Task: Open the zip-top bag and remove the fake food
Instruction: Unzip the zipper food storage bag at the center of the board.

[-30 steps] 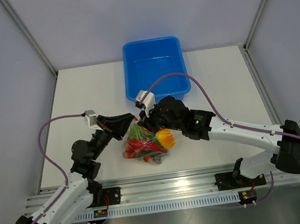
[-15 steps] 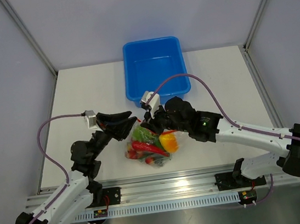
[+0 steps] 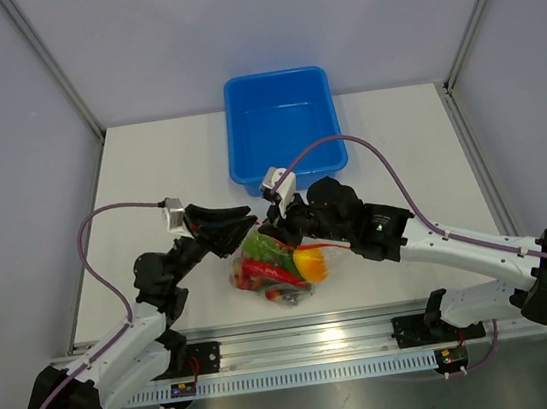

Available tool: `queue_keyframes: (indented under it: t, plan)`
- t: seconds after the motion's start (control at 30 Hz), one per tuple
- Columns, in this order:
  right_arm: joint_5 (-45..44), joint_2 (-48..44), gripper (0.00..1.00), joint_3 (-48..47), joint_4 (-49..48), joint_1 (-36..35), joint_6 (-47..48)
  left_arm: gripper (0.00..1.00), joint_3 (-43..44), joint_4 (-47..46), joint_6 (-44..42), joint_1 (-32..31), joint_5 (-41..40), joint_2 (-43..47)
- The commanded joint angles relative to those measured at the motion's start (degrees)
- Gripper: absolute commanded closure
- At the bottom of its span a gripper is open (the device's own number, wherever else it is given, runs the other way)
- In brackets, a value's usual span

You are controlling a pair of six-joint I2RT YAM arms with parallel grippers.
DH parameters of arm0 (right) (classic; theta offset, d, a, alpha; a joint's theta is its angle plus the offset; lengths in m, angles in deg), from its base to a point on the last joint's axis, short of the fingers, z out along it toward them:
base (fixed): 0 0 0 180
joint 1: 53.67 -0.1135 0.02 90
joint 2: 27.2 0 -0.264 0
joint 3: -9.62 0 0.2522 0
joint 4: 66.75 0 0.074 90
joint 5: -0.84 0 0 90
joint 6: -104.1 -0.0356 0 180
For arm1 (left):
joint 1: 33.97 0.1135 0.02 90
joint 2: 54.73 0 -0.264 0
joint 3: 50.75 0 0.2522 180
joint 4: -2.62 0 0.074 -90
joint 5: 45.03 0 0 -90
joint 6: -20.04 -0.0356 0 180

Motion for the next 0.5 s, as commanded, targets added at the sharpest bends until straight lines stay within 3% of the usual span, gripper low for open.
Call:
queue_keyframes:
  t: [0.0, 0.03, 0.07, 0.17, 0.47]
  plan:
    - [1.6, -1.7, 1.0, -0.5, -2.2, -0.1, -0.5, 0.63, 2.0, -6.3, 0.1, 0.2, 3.0, -0.9]
    - [1.7, -1.5, 1.0, -0.7, -2.2, -0.1, -0.6, 0.67, 2.4, -6.4, 0.1, 0.2, 3.9, -1.8]
    - [1.8, -1.4, 1.0, -0.8, -2.0, -0.1, -0.5, 0.81, 2.8, -6.8, 0.2, 0.2, 4.6, -2.3]
    - [1.5, -1.5, 1.0, -0.6, -2.2, -0.1, -0.6, 0.99, 3.9, -6.6, 0.6, 0.2, 6.2, -3.9]
    - [1.2, -0.9, 1.0, -1.3, -0.8, -0.1, -0.4, 1.0, 3.1, -3.7, -0.5, 0.2, 3.2, -0.9]
